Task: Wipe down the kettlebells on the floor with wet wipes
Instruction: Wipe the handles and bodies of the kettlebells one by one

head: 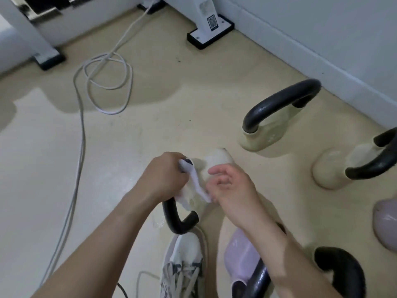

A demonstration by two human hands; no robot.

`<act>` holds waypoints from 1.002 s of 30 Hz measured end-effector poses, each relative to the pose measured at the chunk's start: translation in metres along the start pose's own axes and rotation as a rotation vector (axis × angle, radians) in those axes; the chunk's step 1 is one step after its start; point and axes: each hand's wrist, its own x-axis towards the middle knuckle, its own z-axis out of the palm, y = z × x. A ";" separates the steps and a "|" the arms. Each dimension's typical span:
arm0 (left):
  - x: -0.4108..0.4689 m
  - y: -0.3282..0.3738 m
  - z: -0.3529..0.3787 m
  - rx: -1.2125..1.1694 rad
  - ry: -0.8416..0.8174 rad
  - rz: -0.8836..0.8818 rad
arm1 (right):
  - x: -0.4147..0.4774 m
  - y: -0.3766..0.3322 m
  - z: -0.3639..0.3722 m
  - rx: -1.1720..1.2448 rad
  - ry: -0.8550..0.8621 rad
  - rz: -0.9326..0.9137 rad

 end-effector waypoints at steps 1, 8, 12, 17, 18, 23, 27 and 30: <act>0.003 -0.008 -0.003 0.181 0.003 -0.033 | 0.001 0.002 0.007 -0.026 0.005 -0.008; 0.014 -0.035 0.001 0.706 0.044 0.087 | 0.009 0.016 0.033 -0.200 -0.053 -0.020; 0.011 -0.028 0.002 0.784 0.057 0.267 | 0.008 0.014 0.036 -0.329 0.010 -0.010; 0.014 -0.013 -0.001 0.772 0.080 0.448 | -0.005 -0.004 0.022 -0.728 0.034 -0.042; 0.015 -0.005 -0.003 0.783 0.073 0.495 | -0.006 -0.007 0.020 -0.814 0.083 -0.111; 0.012 0.054 0.002 0.660 0.056 0.574 | 0.014 -0.018 -0.006 -0.507 0.152 -0.193; 0.009 0.086 0.038 0.357 0.106 0.425 | 0.019 -0.009 -0.057 -0.375 0.103 -0.080; 0.006 0.104 0.061 0.346 0.084 0.460 | 0.013 -0.003 -0.094 -0.568 0.092 -0.073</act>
